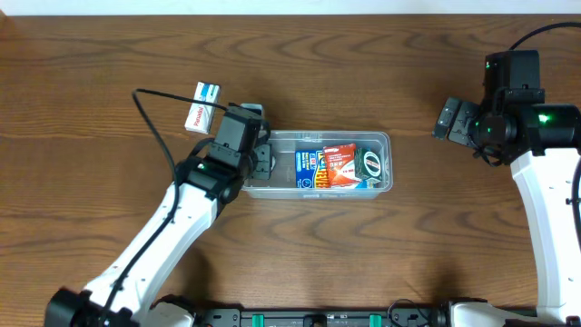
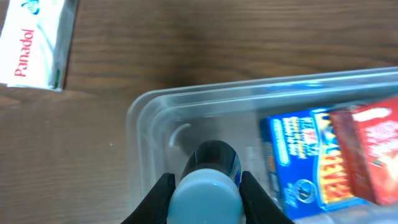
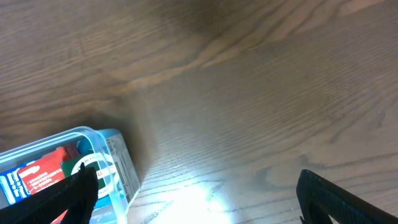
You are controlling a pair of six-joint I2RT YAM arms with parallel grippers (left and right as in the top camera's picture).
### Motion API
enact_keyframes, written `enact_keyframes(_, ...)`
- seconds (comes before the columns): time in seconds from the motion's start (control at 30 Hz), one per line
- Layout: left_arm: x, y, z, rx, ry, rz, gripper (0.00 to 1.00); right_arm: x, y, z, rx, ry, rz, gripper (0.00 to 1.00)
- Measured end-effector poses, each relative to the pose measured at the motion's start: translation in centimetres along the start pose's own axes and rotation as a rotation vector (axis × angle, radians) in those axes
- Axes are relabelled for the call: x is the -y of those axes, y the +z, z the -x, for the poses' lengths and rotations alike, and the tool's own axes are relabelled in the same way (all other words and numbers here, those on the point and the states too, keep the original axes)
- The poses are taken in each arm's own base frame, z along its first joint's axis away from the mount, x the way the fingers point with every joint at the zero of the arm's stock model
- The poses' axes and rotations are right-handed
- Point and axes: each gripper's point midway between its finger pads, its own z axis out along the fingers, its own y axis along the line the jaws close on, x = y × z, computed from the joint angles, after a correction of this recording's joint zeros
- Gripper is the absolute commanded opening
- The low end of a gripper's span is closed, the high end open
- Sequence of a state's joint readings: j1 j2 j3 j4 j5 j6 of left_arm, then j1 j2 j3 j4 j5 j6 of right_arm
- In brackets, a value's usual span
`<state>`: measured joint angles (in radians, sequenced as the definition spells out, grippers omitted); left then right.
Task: Pack container
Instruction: 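Carry the bottle into the container's left end and release it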
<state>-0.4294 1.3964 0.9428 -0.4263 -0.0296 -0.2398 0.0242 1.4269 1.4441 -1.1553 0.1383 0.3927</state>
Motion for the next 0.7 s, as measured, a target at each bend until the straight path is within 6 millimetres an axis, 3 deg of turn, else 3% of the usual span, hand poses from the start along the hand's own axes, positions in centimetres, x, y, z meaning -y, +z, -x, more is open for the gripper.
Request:
enact_keyframes(0.2, -1.4, 1.1, 0.2, 0.011, 0.002, 0.088, 0.09, 0.0, 0.0, 0.0, 0.000, 0.000, 0.000, 0.99)
enact_keyframes(0.57, -2.1, 2.6, 0.3, 0.014, 0.008, 0.145, 0.09, 0.0, 0.0, 0.0, 0.000, 0.000, 0.000, 0.99)
enact_keyframes(0.7, -2.3, 3.3, 0.0, 0.000, 0.011, 0.159, 0.17, 0.0, 0.0, 0.0, 0.000, 0.000, 0.000, 0.99)
